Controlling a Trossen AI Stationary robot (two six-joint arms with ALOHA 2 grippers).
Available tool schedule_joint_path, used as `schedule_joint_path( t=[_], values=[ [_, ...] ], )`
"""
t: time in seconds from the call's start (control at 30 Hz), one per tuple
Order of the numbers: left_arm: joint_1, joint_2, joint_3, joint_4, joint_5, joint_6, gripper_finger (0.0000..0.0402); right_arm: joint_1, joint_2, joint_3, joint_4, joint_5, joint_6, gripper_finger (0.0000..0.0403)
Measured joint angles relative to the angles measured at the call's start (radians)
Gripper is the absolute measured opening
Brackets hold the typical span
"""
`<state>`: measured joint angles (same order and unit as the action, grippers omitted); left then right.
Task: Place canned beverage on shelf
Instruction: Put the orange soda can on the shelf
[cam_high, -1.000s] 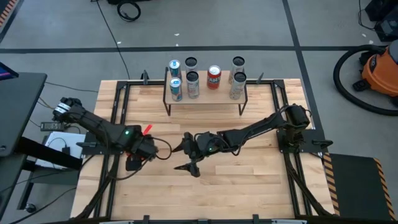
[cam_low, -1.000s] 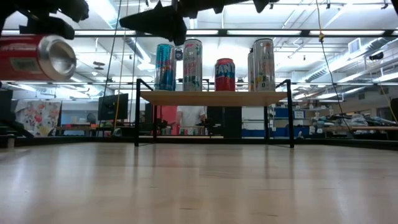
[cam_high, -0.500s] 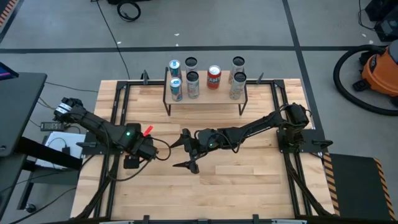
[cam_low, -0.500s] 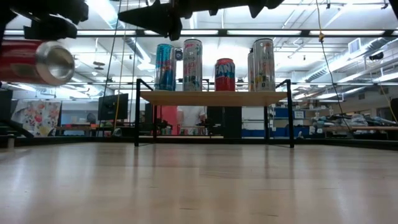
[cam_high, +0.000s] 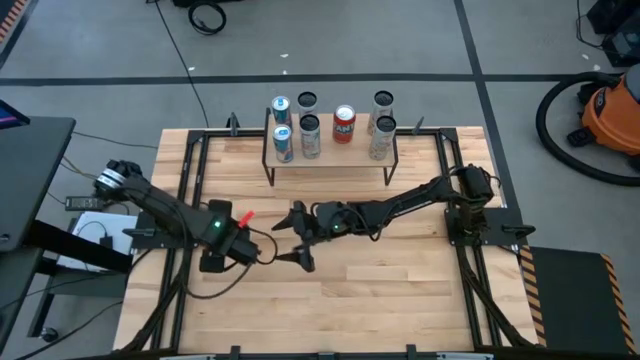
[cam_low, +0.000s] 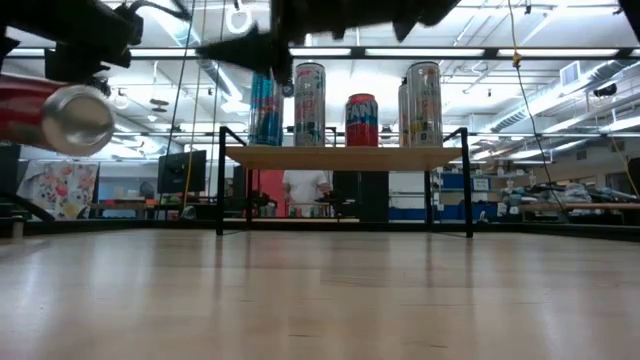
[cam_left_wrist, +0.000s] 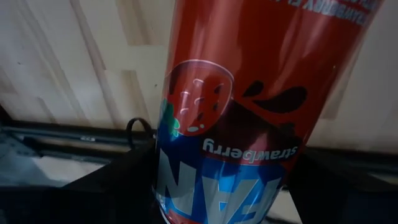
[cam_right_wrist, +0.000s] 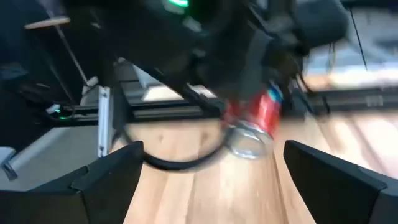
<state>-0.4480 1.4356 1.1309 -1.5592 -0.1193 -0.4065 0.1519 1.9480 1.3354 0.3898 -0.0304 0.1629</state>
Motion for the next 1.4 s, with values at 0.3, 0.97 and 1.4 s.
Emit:
schedule_joint_path(
  t=[0.3, 0.97, 1.4],
  values=[
    [-0.095, 0.046, -0.001, -0.01, 0.005, -0.06, 0.0307, -0.049, 0.112, 0.0, 0.098, -0.174, 0.166, 0.0398],
    [-0.215, 0.099, 0.137, -0.014, -0.111, -0.012, 0.0307, -0.115, 0.113, 0.0, 0.2, -0.244, 0.255, 0.0398],
    [-0.206, 0.14, 0.204, -0.009, -0.274, 0.177, 0.0307, -0.121, 0.113, 0.0, 0.217, -0.252, 0.356, 0.0392]
  ],
)
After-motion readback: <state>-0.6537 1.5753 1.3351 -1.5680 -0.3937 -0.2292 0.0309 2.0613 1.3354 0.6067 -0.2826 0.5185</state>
